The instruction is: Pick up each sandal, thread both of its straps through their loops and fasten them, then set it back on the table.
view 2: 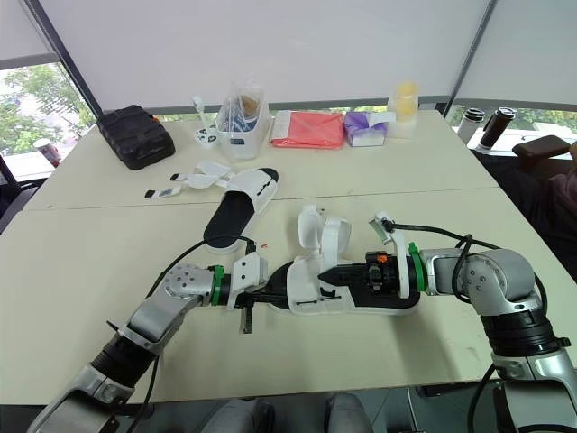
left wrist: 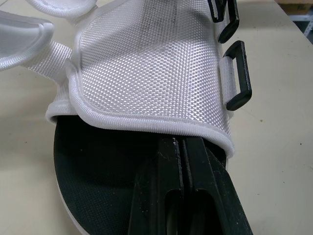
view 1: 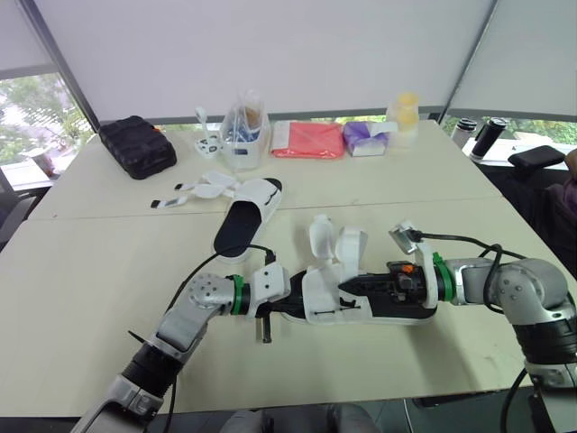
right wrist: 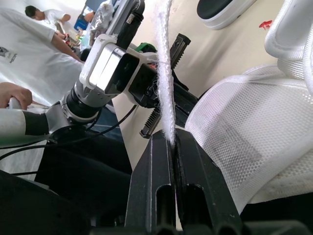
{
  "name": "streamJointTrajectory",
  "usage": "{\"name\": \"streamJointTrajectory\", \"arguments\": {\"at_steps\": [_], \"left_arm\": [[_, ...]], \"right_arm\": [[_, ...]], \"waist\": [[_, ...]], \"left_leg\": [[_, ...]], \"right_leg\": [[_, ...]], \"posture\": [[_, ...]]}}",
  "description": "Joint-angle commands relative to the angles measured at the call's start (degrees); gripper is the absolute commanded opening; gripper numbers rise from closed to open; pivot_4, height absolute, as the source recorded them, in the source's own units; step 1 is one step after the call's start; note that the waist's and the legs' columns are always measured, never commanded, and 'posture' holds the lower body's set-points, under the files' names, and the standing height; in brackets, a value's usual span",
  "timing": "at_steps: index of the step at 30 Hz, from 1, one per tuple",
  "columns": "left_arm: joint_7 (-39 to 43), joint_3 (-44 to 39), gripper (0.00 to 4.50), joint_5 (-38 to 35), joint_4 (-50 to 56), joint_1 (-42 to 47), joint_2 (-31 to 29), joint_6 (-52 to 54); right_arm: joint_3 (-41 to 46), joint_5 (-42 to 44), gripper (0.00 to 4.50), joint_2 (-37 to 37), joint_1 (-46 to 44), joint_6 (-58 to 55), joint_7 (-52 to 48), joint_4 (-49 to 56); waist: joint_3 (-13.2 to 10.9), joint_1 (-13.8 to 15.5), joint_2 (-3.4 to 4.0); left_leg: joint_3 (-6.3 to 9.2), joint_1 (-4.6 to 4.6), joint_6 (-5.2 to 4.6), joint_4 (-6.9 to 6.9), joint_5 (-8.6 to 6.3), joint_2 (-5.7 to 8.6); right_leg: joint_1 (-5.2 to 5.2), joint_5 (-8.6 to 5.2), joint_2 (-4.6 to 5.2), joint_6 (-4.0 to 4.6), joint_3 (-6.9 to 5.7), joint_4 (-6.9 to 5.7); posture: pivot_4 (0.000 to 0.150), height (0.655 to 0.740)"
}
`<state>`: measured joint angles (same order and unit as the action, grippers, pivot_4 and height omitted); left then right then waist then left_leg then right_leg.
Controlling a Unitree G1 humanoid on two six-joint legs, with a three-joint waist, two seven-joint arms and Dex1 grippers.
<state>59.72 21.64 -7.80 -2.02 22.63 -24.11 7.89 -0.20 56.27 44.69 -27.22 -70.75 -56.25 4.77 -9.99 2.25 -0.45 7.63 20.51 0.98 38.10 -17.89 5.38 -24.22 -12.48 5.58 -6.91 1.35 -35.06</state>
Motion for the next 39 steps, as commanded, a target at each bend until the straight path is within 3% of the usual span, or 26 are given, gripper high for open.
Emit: {"name": "streamJointTrajectory", "arguments": {"at_steps": [1,10,20,28,29,30,34,39], "left_arm": [[-0.71,1.2,0.0,2.12,-1.71,-1.14,-0.16,0.67],[-0.99,1.26,0.0,2.15,-1.79,-1.42,0.13,0.47],[-1.34,1.32,0.0,1.82,-1.83,-1.71,0.38,0.59],[-0.39,1.73,0.0,1.25,-1.8,-1.71,0.65,1.15],[0.08,1.84,0.0,0.97,-1.67,-1.7,0.6,1.45],[0.44,1.92,0.0,0.7,-1.4,-1.8,0.56,1.79],[1.54,2.23,0.0,-0.06,-0.3,-2.21,0.45,2.83],[2.61,2.29,0.0,-0.76,0.41,-2.34,0.7,3.86]], "right_arm": [[-1.43,-3.49,0.04,1.89,0.88,2.93,-2.15,1.43],[-8.31,-14.05,0.04,5.28,2.98,13.32,-7.67,2.83],[-5.89,-12.55,0.04,5.5,4.44,14.89,-11.4,7.03],[-6.72,-16.32,0.04,5.75,5.42,19.47,-11.82,8.33],[-6.3,-16.28,0.62,5.62,5.36,19.87,-11.85,8.17],[-5.65,-16.2,0.79,5.46,5.41,20.25,-11.56,8.15],[0.99,-13.56,2.62,5.72,6.04,19.26,-8.06,9.41],[7.98,-11.4,2.62,8.19,9.66,16.8,-5.08,13.36]], "waist": [[0.0,0.03,0.0],[0.01,-0.01,0.01],[0.01,0.01,0.01],[0.01,0.04,0.01],[0.01,0.02,0.01],[0.01,0.0,0.01],[0.01,0.01,0.01],[0.01,0.12,0.01]], "left_leg": [[0.0,-0.01,0.0,0.0,0.0,0.0],[-0.01,-0.01,0.0,0.0,0.0,0.0],[0.02,0.0,0.01,-0.03,-0.01,0.0],[0.01,0.01,0.01,-0.03,-0.01,0.0],[0.01,0.0,0.01,-0.03,-0.01,0.0],[0.01,0.0,0.01,-0.03,-0.01,0.0],[0.01,0.01,0.01,-0.03,-0.01,0.0],[0.05,0.04,0.0,-0.07,-0.01,0.0]], "right_leg": [[0.0,0.0,0.0,0.0,0.0,0.0],[0.01,-0.01,0.0,-0.01,-0.01,0.01],[-0.01,-0.01,0.0,-0.01,-0.01,0.02],[-0.01,-0.01,0.0,-0.01,-0.01,0.02],[-0.01,-0.01,0.0,-0.01,-0.01,0.02],[-0.01,-0.01,0.0,-0.01,-0.01,0.02],[-0.01,-0.01,0.0,-0.01,-0.01,0.02],[-0.03,-0.01,0.0,-0.01,-0.02,0.03]], "posture": [[0.15,0.74],[0.15,0.74],[0.15,0.74],[0.15,0.74],[0.15,0.74],[0.15,0.74],[0.15,0.74],[0.15,0.74]]}}
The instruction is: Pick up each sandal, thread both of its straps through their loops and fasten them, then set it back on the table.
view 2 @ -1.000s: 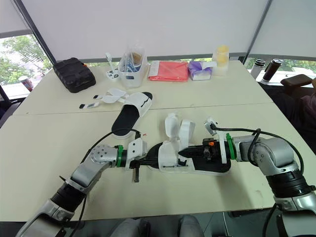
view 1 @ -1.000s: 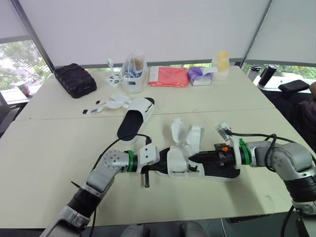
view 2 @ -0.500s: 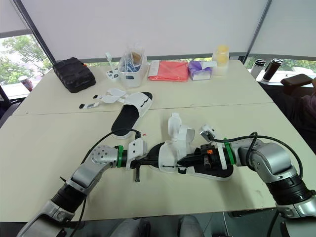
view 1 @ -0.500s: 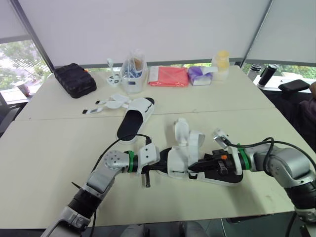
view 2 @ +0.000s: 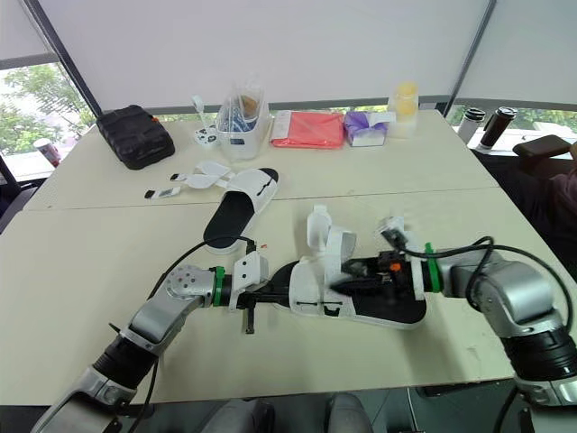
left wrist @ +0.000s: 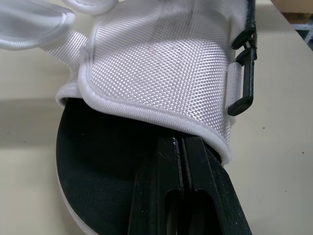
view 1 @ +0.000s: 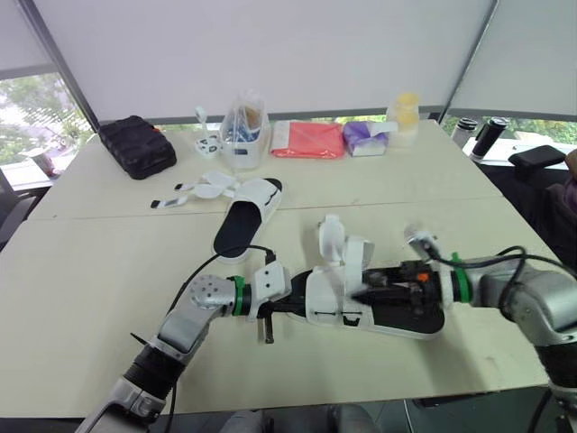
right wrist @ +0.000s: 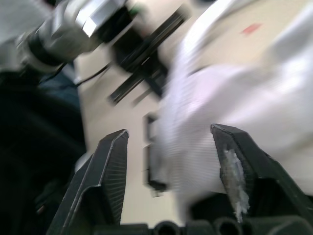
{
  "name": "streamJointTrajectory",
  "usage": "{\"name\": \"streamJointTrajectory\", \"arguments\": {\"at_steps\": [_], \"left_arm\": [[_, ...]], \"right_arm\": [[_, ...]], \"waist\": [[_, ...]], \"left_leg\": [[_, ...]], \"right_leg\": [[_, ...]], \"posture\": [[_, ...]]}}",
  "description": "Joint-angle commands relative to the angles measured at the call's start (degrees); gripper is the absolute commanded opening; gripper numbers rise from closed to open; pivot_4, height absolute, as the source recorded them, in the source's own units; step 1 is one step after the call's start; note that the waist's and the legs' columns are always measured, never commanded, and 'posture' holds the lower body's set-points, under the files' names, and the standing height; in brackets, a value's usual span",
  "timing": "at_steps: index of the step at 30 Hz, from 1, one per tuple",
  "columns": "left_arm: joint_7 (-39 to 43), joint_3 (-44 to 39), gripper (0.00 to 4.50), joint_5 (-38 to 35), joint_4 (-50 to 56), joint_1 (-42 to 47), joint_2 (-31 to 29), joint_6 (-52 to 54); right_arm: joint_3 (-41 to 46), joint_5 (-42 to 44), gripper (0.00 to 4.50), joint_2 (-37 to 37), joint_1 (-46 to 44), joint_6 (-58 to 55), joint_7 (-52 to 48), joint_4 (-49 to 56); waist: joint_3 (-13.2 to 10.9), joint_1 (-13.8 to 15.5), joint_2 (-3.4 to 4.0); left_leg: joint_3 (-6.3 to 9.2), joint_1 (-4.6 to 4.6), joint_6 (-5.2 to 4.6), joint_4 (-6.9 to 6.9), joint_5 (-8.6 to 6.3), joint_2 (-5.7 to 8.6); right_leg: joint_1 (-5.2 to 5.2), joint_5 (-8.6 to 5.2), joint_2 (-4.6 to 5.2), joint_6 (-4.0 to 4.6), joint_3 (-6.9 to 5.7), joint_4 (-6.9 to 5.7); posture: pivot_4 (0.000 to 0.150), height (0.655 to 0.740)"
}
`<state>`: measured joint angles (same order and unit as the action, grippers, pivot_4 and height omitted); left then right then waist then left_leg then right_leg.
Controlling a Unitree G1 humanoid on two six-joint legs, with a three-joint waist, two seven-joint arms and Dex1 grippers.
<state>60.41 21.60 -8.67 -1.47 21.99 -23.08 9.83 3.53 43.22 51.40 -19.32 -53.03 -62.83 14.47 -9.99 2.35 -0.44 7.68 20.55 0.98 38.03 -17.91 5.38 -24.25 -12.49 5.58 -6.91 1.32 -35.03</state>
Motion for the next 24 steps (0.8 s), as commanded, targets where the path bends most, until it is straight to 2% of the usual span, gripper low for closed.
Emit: {"name": "streamJointTrajectory", "arguments": {"at_steps": [1,5,8,11,16,24], "left_arm": [[2.04,2.39,0.0,0.02,-0.07,-1.63,-0.2,2.08],[3.07,2.61,0.0,-0.61,0.34,-1.5,-0.11,3.01],[4.04,2.79,0.0,-1.0,0.68,-1.5,-0.31,3.81],[4.61,2.81,0.0,-1.15,0.84,-1.47,-0.45,4.13],[5.19,3.19,0.0,-1.18,0.53,-0.94,-0.12,4.27],[4.53,2.92,0.0,0.11,-1.45,0.17,0.67,2.87]], "right_arm": [[5.99,2.65,2.62,1.81,2.9,-1.88,2.31,4.72],[14.43,6.95,2.62,3.04,10.13,-6.08,5.41,10.97],[20.02,12.3,2.62,3.42,19.41,-10.3,5.65,18.04],[22.22,15.49,2.62,2.29,26.31,-11.38,7.61,23.13],[17.48,12.08,2.62,-2.44,31.87,-6.86,13.02,26.3],[8.73,5.33,2.62,-5.78,26.6,-1.11,16.25,19.0]], "waist": [[0.0,0.01,0.0],[0.0,0.07,0.0],[0.0,0.26,0.0],[0.0,0.07,0.0],[0.0,-0.04,0.0],[0.0,0.16,-0.02]], "left_leg": [[0.0,0.0,-0.02,-0.01,-0.01,0.0],[-0.01,0.07,-0.07,-0.02,-0.05,0.01],[-0.04,0.08,-0.1,-0.01,-0.07,0.02],[0.02,0.11,-0.14,-0.03,-0.1,0.0],[-0.09,0.01,-0.14,-0.01,-0.1,-0.01],[-0.08,0.0,-0.13,0.03,-0.09,0.01]], "right_leg": [[0.0,0.0,0.0,0.0,0.0,0.01],[-0.05,0.0,0.02,0.0,0.0,0.05],[-0.04,0.0,0.04,-0.01,0.02,0.06],[-0.05,-0.03,0.02,-0.03,-0.02,0.08],[0.03,-0.04,0.02,-0.06,0.04,0.08],[0.06,-0.05,0.02,-0.08,0.03,0.08]], "posture": [[0.15,0.74],[0.15,0.74],[0.15,0.74],[0.15,0.74],[0.15,0.74],[0.15,0.74]]}}
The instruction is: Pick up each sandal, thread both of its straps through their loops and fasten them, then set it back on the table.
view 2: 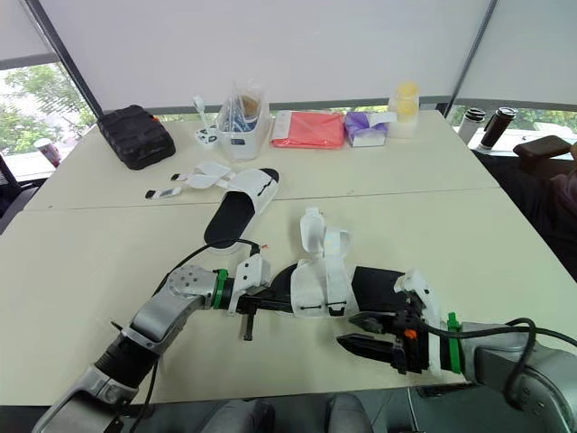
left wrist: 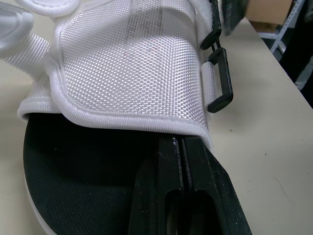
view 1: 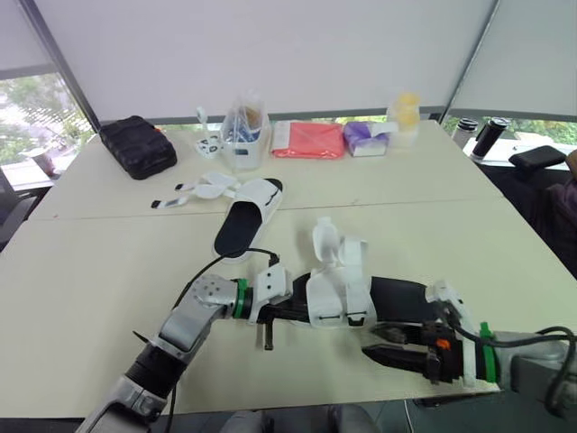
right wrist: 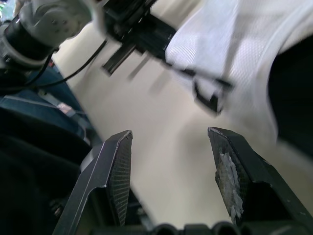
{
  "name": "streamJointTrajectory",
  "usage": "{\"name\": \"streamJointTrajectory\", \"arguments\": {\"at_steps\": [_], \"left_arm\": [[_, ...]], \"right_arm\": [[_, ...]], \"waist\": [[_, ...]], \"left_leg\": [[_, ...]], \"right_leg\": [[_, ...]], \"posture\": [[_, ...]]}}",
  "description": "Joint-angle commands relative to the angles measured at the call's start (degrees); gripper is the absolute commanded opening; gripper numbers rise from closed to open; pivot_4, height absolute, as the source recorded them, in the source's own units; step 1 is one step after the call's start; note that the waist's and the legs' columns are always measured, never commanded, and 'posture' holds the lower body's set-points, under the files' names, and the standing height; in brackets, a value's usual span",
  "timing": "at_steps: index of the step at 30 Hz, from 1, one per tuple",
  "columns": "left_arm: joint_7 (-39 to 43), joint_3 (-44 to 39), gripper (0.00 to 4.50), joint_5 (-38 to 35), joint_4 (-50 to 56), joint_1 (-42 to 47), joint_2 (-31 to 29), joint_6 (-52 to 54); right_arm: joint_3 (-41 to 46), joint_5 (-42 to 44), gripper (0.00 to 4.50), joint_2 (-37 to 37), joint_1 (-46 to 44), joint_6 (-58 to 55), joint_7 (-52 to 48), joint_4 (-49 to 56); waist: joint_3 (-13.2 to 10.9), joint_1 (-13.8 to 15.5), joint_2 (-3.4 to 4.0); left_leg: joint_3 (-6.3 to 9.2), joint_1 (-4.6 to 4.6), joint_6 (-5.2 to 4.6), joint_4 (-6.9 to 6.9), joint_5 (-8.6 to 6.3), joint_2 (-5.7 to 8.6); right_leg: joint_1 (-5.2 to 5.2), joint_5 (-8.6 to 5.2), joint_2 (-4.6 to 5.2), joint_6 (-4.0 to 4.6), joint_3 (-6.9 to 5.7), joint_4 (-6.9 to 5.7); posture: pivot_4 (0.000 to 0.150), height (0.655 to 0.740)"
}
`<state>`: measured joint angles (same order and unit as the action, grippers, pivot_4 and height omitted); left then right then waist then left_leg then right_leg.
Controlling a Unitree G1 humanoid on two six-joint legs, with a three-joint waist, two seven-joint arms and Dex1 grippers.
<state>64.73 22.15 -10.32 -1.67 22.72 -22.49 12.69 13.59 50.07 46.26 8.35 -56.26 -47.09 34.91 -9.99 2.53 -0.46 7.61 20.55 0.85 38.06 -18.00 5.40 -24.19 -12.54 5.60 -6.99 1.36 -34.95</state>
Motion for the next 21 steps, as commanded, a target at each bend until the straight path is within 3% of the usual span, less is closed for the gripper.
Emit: {"name": "streamJointTrajectory", "arguments": {"at_steps": [1,10,13,16,17,21], "left_arm": [[0.18,2.32,0.0,1.82,-1.3,-0.58,0.06,-0.09],[-0.77,1.9,0.0,1.88,-0.78,-1.46,-0.12,-0.14],[-1.07,1.9,0.0,1.96,-0.86,-1.42,-0.11,-0.23],[-1.32,1.94,0.0,2.06,-0.91,-1.45,-0.15,-0.43],[-1.35,1.98,0.0,2.08,-0.91,-1.46,-0.16,-0.48],[-1.35,2.05,0.0,2.13,-1.08,-1.51,-0.17,-0.73]], "right_arm": [[-1.83,-1.78,2.62,-0.74,-1.39,2.45,0.48,-2.0],[-2.99,2.06,2.62,-6.07,-4.95,1.21,3.37,-5.74],[-2.77,3.53,1.76,-7.5,-4.93,0.23,4.5,-5.91],[-2.8,3.89,0.24,-7.84,-3.83,-0.07,5.24,-5.85],[-2.67,4.26,0.02,-7.87,-3.52,-0.16,5.35,-5.86],[-2.88,4.62,0.02,-7.84,-2.46,0.14,5.51,-5.77]], "waist": [[0.0,-0.01,0.0],[0.0,-0.2,-0.01],[0.01,-0.22,0.01],[0.01,-0.18,0.01],[0.01,-0.17,0.01],[0.01,-0.2,0.01]], "left_leg": [[0.0,0.0,0.0,0.0,0.0,0.01],[0.01,-0.04,0.0,0.0,0.0,0.02],[0.01,-0.06,0.0,0.0,0.0,0.0],[0.01,-0.05,0.0,0.0,0.0,0.01],[0.01,-0.05,0.0,0.0,0.0,0.01],[0.02,-0.05,0.0,0.0,0.0,0.01]], "right_leg": [[0.0,0.0,0.01,0.0,0.0,0.0],[0.04,0.0,0.02,0.0,0.01,0.01],[0.04,0.0,0.0,0.0,0.01,0.0],[0.04,0.0,0.0,0.0,0.01,0.0],[0.03,0.0,0.0,0.0,0.01,0.0],[0.03,0.0,0.0,0.0,0.01,0.0]], "posture": [[0.15,0.74],[0.15,0.74],[0.15,0.74],[0.15,0.74],[0.15,0.74],[0.15,0.74]]}}
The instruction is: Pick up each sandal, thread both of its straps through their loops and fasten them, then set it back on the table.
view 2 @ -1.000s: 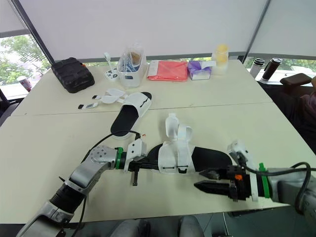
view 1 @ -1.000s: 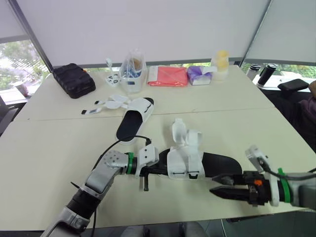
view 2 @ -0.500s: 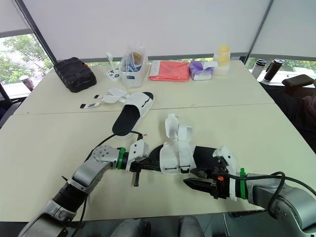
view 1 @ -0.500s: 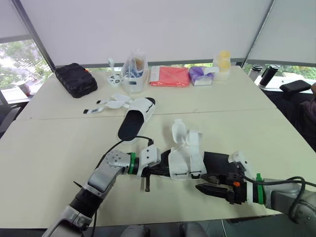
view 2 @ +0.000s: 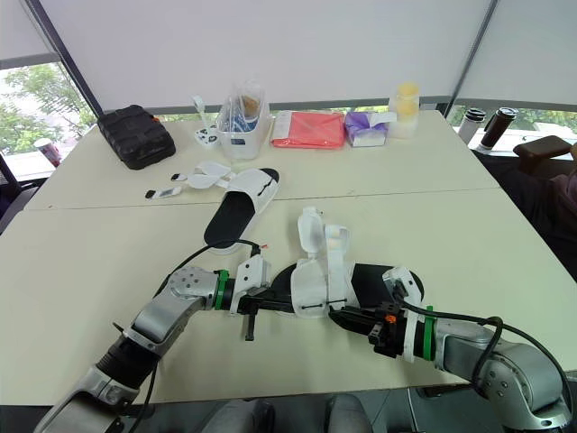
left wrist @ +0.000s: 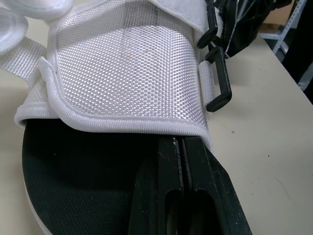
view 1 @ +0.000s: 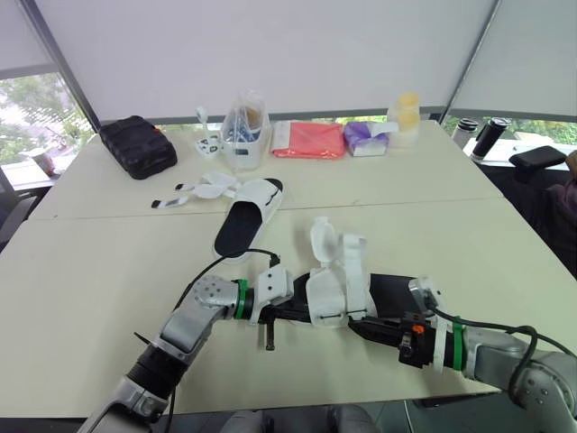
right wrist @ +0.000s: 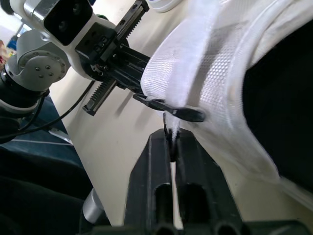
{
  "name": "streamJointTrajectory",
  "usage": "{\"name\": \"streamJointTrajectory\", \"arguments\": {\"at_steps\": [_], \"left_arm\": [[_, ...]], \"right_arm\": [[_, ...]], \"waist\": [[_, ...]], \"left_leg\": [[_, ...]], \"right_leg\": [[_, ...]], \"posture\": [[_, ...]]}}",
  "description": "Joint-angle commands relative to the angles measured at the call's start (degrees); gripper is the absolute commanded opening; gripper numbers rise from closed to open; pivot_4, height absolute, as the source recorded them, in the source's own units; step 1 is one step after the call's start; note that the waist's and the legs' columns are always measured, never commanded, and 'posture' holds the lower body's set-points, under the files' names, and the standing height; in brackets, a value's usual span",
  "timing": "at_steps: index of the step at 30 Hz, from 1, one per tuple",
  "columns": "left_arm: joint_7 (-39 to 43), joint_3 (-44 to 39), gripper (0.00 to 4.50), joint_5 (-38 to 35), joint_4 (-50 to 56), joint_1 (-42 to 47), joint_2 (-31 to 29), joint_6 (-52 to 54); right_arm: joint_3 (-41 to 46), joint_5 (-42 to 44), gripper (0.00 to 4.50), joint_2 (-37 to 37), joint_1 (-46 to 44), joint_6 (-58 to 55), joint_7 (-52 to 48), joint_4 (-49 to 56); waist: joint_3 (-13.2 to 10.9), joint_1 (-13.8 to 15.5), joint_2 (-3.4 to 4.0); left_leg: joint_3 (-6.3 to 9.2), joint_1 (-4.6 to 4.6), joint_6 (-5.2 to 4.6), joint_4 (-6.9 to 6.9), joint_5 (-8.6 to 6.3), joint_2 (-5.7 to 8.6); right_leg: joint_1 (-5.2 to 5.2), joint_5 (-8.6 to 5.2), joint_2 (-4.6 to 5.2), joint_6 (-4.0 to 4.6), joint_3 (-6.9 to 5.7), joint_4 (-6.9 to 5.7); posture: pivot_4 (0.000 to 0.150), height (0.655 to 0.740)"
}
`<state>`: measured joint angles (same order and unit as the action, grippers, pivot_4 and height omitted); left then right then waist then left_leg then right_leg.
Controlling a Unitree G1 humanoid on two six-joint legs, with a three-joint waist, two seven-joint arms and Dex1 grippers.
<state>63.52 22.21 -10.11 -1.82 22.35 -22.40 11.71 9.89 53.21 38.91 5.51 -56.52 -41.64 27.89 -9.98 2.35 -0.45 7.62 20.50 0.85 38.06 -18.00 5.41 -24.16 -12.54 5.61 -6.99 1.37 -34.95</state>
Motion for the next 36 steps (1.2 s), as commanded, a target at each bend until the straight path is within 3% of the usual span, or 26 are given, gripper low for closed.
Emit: {"name": "streamJointTrajectory", "arguments": {"at_steps": [1,12,20,25,36], "left_arm": [[-0.13,2.02,0.0,1.97,-1.03,-1.13,-0.26,0.15],[-0.04,2.23,0.0,2.29,-1.76,-1.05,-0.16,-0.56],[0.06,2.56,0.0,2.53,-2.38,-1.02,-0.06,-0.92],[0.1,2.59,0.0,2.47,-2.58,-0.99,-0.05,-1.01],[0.02,2.74,0.0,2.66,-3.88,-0.49,0.53,-1.81]], "right_arm": [[0.48,1.42,0.02,-0.16,0.87,0.29,-0.28,1.38],[-7.21,-7.17,0.02,6.64,10.95,5.2,-6.17,3.42],[-7.16,-7.35,0.02,8.23,17.88,6.86,-7.44,7.98],[-4.94,-4.36,0.02,9.03,20.81,5.95,-8.39,11.05],[5.2,14.48,0.02,11.9,24.9,1.32,-4.15,22.2]], "waist": [[0.0,-0.02,0.0],[0.08,0.0,-0.06],[0.19,0.07,-0.25],[0.2,0.08,-0.26],[0.21,0.18,-0.28]], "left_leg": [[0.0,0.0,0.0,0.0,0.0,0.0],[0.0,-0.11,0.0,0.0,0.0,-0.01],[0.09,-0.08,0.0,-0.01,-0.01,0.0],[0.09,-0.09,0.0,-0.01,-0.01,0.0],[0.09,-0.09,0.0,0.0,-0.01,-0.01]], "right_leg": [[0.0,0.0,0.0,0.0,0.0,0.0],[0.12,-0.01,0.0,-0.03,-0.01,0.0],[0.15,-0.09,0.0,-0.12,-0.05,0.02],[0.17,-0.1,0.0,-0.12,-0.04,0.03],[0.2,-0.11,0.02,-0.15,-0.05,0.05]], "posture": [[0.15,0.74],[0.15,0.74],[0.15,0.74],[0.15,0.74],[0.15,0.74]]}}
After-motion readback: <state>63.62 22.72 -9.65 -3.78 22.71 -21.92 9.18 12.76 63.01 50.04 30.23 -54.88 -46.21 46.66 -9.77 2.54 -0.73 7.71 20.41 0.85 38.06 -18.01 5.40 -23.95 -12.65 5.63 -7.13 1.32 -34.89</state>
